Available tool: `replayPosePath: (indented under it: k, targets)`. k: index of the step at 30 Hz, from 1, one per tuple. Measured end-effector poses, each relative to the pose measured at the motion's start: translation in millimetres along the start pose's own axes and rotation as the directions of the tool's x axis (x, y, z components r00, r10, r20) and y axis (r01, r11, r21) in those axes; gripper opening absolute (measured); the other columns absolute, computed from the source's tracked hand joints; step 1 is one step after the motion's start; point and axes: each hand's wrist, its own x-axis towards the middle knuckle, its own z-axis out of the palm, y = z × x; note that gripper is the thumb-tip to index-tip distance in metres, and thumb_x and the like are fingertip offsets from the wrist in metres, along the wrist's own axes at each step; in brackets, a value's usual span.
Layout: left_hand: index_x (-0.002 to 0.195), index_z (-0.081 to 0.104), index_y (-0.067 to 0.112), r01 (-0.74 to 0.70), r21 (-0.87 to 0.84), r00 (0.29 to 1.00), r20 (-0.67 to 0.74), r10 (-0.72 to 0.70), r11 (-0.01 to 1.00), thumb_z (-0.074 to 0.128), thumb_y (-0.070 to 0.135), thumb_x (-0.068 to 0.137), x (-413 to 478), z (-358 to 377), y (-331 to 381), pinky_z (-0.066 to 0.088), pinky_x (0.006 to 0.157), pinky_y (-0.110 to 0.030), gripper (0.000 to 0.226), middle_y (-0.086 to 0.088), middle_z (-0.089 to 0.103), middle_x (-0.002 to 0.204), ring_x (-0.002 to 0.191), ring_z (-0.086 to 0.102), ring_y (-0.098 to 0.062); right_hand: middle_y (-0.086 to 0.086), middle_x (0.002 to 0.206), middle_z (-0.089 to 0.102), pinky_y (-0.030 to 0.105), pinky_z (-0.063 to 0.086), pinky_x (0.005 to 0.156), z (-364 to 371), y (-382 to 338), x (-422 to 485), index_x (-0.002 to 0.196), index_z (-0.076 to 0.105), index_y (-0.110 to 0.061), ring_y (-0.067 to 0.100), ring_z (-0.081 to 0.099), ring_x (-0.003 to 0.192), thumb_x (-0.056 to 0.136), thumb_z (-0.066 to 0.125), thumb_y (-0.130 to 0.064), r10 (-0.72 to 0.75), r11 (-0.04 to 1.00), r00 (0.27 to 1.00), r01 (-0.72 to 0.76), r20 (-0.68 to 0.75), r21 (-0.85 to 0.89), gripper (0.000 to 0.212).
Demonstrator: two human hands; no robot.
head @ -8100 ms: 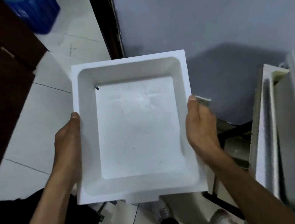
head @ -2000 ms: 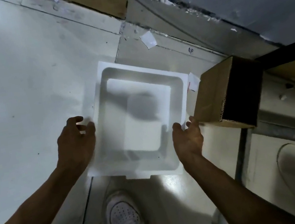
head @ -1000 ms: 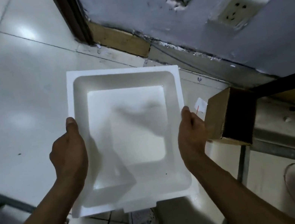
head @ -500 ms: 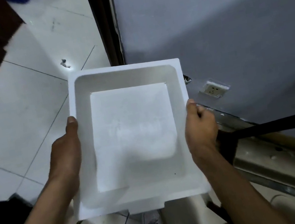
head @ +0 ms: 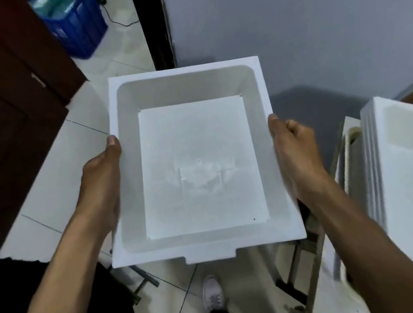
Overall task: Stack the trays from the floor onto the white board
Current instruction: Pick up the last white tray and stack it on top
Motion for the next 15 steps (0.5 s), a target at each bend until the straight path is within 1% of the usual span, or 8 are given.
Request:
replayPosePath:
  k: [2, 3, 5, 6, 8, 9, 11, 15]
  targets:
    - [0.090, 0.069, 0.026, -0.047, -0.005, 0.998, 0.033, 0.047, 0.999, 0.043, 0.055, 0.099, -20, -3, 23, 0.051, 0.062, -0.026, 0.040, 0.012, 0.076, 0.072, 0.068, 0.073, -0.010, 0.004, 0.070, 0.050, 0.029, 0.039, 0.059, -23, -29, -12, 0.078, 0.054, -0.015, 0.016, 0.047, 0.064, 0.096, 0.051, -0.042, -0.038, 0.999, 0.999, 0.038, 0.009, -0.004, 0.033]
    - [0.090, 0.069, 0.026, -0.064, -0.014, 0.997, 0.052, 0.065, 0.998, 0.042, 0.054, 0.100, -31, -2, 34, 0.051, 0.061, -0.025, 0.040, 0.014, 0.075, 0.071, 0.066, 0.073, -0.007, 0.001, 0.067, 0.048, 0.028, 0.037, 0.056, -35, -40, -17, 0.073, 0.051, -0.015, 0.013, 0.045, 0.061, 0.097, 0.050, -0.041, -0.062, 0.998, 0.998, 0.062, 0.006, -0.014, 0.035]
    - [0.092, 0.069, 0.025, -0.097, -0.028, 0.992, 0.081, 0.099, 0.995, 0.041, 0.052, 0.101, -53, -1, 51, 0.051, 0.060, -0.025, 0.039, 0.016, 0.075, 0.071, 0.064, 0.073, -0.005, -0.003, 0.061, 0.043, 0.029, 0.034, 0.054, -59, -58, -27, 0.065, 0.044, -0.017, 0.009, 0.040, 0.054, 0.097, 0.050, -0.042, -0.115, 0.992, 0.993, 0.115, -0.003, -0.051, 0.041]
    - [0.092, 0.069, 0.025, -0.114, -0.035, 0.989, 0.093, 0.117, 0.993, 0.041, 0.051, 0.101, -65, 0, 61, 0.052, 0.061, -0.025, 0.039, 0.015, 0.076, 0.071, 0.064, 0.073, -0.005, -0.002, 0.062, 0.045, 0.029, 0.035, 0.055, -73, -66, -33, 0.067, 0.046, -0.015, 0.009, 0.041, 0.055, 0.096, 0.050, -0.043, -0.141, 0.988, 0.990, 0.141, -0.009, -0.056, 0.041]
    - [0.092, 0.069, 0.025, -0.140, -0.038, 0.982, 0.124, 0.143, 0.989, 0.041, 0.049, 0.102, -89, 6, 77, 0.054, 0.066, -0.027, 0.038, 0.013, 0.077, 0.075, 0.068, 0.074, -0.007, -0.001, 0.071, 0.058, 0.029, 0.042, 0.062, -100, -77, -43, 0.080, 0.057, -0.009, 0.011, 0.052, 0.063, 0.096, 0.051, -0.045, -0.169, 0.984, 0.985, 0.167, -0.021, -0.056, 0.040]
    - [0.093, 0.069, 0.025, -0.155, -0.038, 0.978, 0.134, 0.159, 0.987, 0.042, 0.049, 0.101, -99, 10, 84, 0.055, 0.070, -0.029, 0.037, 0.010, 0.077, 0.078, 0.071, 0.075, -0.009, -0.004, 0.078, 0.065, 0.027, 0.045, 0.064, -114, -80, -46, 0.089, 0.062, -0.011, 0.011, 0.058, 0.070, 0.096, 0.051, -0.045, -0.181, 0.983, 0.983, 0.179, -0.032, -0.049, 0.036]
    - [0.095, 0.069, 0.025, -0.178, -0.028, 0.972, 0.150, 0.180, 0.984, 0.044, 0.050, 0.101, -118, 21, 95, 0.056, 0.077, -0.032, 0.036, 0.007, 0.078, 0.083, 0.078, 0.075, -0.014, -0.008, 0.087, 0.068, 0.021, 0.047, 0.065, -140, -83, -54, 0.099, 0.064, -0.017, 0.007, 0.063, 0.079, 0.097, 0.052, -0.042, -0.193, 0.981, 0.979, 0.192, -0.064, -0.026, 0.028]
    - [0.088, 0.070, 0.024, -0.232, 0.003, 0.955, 0.193, 0.227, 0.973, 0.044, 0.050, 0.100, -152, 53, 116, 0.054, 0.066, -0.028, 0.038, 0.011, 0.076, 0.070, 0.067, 0.073, -0.012, -0.010, 0.082, 0.063, 0.003, 0.042, 0.052, -194, -86, -63, 0.103, 0.063, -0.017, 0.002, 0.057, 0.073, 0.097, 0.055, -0.032, -0.215, 0.976, 0.967, 0.219, -0.137, 0.017, 0.018]
